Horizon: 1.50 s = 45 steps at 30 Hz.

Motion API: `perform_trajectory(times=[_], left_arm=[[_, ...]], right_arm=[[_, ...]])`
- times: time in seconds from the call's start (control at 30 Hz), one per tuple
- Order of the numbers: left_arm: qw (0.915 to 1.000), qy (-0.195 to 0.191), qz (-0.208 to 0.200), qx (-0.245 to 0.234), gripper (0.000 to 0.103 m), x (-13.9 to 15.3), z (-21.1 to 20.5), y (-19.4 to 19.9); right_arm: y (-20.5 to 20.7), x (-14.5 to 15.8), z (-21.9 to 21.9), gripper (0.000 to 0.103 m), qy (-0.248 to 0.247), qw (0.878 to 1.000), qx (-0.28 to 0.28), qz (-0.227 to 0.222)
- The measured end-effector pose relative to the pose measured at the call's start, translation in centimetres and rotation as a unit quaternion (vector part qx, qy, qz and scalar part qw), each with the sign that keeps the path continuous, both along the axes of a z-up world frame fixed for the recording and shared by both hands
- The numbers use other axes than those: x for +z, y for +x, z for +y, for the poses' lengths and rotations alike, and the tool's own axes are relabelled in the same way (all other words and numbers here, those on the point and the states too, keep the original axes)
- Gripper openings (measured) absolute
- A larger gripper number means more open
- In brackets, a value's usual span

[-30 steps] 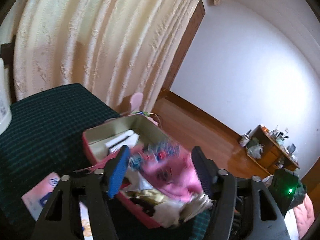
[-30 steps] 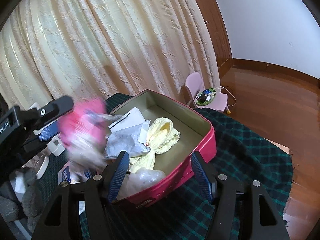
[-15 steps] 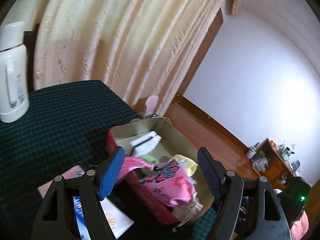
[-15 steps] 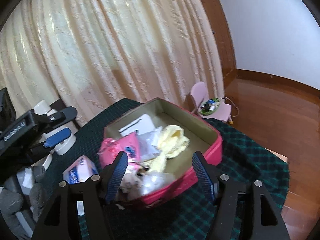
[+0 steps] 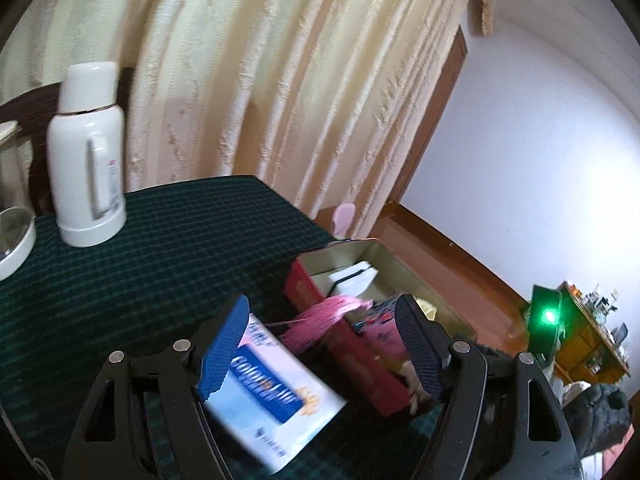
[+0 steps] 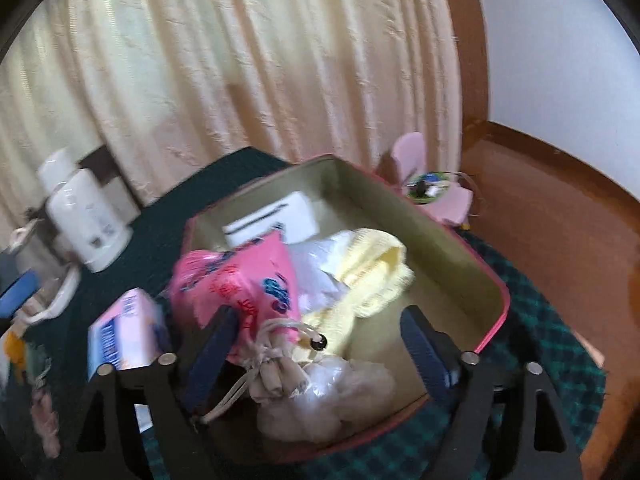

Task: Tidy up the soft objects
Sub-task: 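Move both grippers back over the table toward the teal sock and pink mask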

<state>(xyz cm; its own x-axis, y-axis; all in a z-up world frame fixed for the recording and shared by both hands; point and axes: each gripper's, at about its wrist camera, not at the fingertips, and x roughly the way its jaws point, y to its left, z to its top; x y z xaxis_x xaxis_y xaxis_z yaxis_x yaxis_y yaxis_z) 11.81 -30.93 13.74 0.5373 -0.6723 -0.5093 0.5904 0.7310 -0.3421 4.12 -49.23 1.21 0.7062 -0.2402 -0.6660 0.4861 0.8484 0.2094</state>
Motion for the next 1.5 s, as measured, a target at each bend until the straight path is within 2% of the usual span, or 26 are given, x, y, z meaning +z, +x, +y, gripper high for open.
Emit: perform_trajectory(times=[0.1, 0.23, 0.4, 0.5, 0.63, 0.9, 1.17, 1.5], left_arm=[[0.9997, -0.008, 0.009, 0.021, 0.076, -0.3, 2.5, 0.0], [0.9985, -0.006, 0.006, 0.055, 0.076, -0.6, 5.5, -0.1], [0.9943, -0.003, 0.0, 0.107, 0.076, -1.0, 10.0, -0.3], [0.9903, -0.003, 0.002, 0.139, 0.076, -1.3, 13.0, -0.3], [0.9851, -0.001, 0.0, 0.172, 0.076, -1.4, 15.9, -0.3], [0.976, 0.013, 0.004, 0.217, 0.076, -2.0, 22.0, 0.3], [0.9671, 0.04, 0.019, 0.251, 0.076, -3.3, 27.1, 1.5], [0.9547, 0.057, 0.033, 0.29, 0.078, -5.0, 31.9, 3.3]], right_arm=[[0.1, -0.2, -0.6, 0.086, -0.001, 1.0, -0.028, 0.008], [-0.2, -0.4, -0.2, 0.086, -0.006, 0.999, -0.032, 0.012], [-1.8, 2.1, 2.4, 0.086, -0.052, 0.997, -0.037, -0.033], [-1.9, 3.7, 4.8, 0.087, -0.067, 0.996, -0.007, -0.06], [-1.2, 4.4, 8.6, 0.087, -0.057, 0.994, 0.053, -0.08], [0.8, 4.0, 14.7, 0.087, -0.026, 0.987, 0.146, -0.067], [1.6, 3.7, 18.9, 0.087, 0.002, 0.979, 0.196, -0.054], [2.9, 2.9, 23.4, 0.087, 0.009, 0.972, 0.232, -0.034]])
